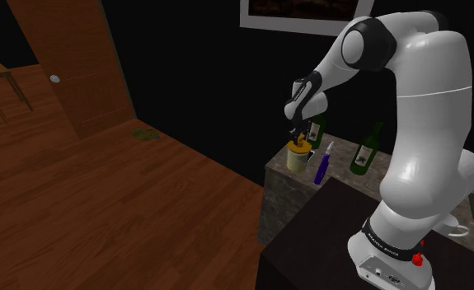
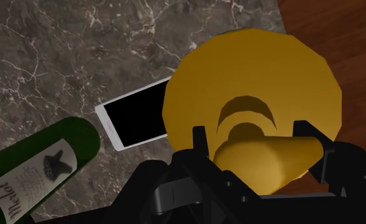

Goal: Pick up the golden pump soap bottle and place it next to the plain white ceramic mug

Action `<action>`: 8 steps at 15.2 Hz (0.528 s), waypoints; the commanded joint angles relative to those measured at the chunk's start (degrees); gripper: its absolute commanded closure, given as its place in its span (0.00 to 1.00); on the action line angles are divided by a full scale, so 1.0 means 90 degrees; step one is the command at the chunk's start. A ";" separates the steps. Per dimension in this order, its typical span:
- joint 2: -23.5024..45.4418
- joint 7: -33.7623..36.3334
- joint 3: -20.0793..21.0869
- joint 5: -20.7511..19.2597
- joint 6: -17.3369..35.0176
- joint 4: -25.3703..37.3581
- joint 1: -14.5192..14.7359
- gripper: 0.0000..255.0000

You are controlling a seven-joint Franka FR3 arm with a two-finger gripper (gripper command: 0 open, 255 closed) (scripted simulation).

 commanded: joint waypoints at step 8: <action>-0.0662 -0.0019 -0.0090 -0.0110 -0.0621 -0.0028 0.0095 1.00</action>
